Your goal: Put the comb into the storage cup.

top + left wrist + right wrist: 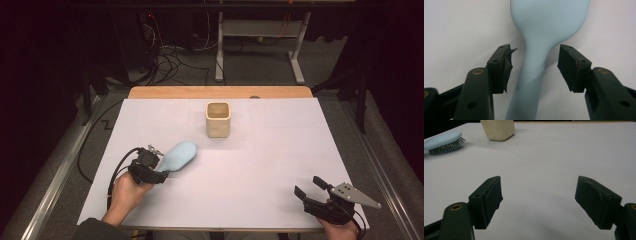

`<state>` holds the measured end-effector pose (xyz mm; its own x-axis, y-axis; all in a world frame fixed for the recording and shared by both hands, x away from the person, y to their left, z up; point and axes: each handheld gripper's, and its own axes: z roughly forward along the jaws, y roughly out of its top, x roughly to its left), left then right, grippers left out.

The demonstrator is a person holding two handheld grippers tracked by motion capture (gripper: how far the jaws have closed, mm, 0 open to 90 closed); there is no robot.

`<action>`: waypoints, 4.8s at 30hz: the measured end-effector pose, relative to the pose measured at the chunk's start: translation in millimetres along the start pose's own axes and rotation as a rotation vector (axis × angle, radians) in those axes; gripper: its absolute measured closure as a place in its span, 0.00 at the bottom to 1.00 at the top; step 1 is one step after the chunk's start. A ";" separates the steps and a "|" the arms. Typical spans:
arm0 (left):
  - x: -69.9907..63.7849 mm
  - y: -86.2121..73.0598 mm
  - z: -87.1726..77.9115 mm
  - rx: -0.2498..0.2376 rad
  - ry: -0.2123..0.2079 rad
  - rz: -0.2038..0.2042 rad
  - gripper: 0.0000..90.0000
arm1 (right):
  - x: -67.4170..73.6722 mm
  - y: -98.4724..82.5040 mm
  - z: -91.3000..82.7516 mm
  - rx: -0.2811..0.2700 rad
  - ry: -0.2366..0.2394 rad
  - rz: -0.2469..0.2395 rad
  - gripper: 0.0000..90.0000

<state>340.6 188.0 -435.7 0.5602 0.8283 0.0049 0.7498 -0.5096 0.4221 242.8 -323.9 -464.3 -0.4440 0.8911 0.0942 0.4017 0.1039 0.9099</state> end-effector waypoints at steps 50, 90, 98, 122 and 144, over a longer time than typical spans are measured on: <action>-10.5 8.9 10.6 0.024 -0.015 0.063 0.77 | 1.7 -0.4 0.4 0.005 0.006 -0.016 0.26; -37.0 -17.0 -26.3 -0.204 -0.168 0.059 0.77 | 9.7 3.2 -4.4 -0.049 0.033 -0.007 0.24; -50.7 -16.9 -28.8 -0.218 -0.184 0.102 0.77 | 17.0 6.1 -5.6 -0.086 0.066 -0.002 0.25; -69.9 -14.2 -26.7 -0.258 -0.222 0.167 0.77 | 64.2 16.1 14.2 -0.086 0.174 -0.099 0.25; -87.8 -6.5 -21.2 -0.259 -0.239 0.205 0.77 | 91.7 19.2 32.6 -0.067 0.252 -0.120 0.24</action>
<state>279.0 123.5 -419.6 0.7778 0.6228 -0.0852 0.5176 -0.5576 0.6490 235.9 -225.8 -451.3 -0.6737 0.7353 0.0740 0.2841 0.1653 0.9444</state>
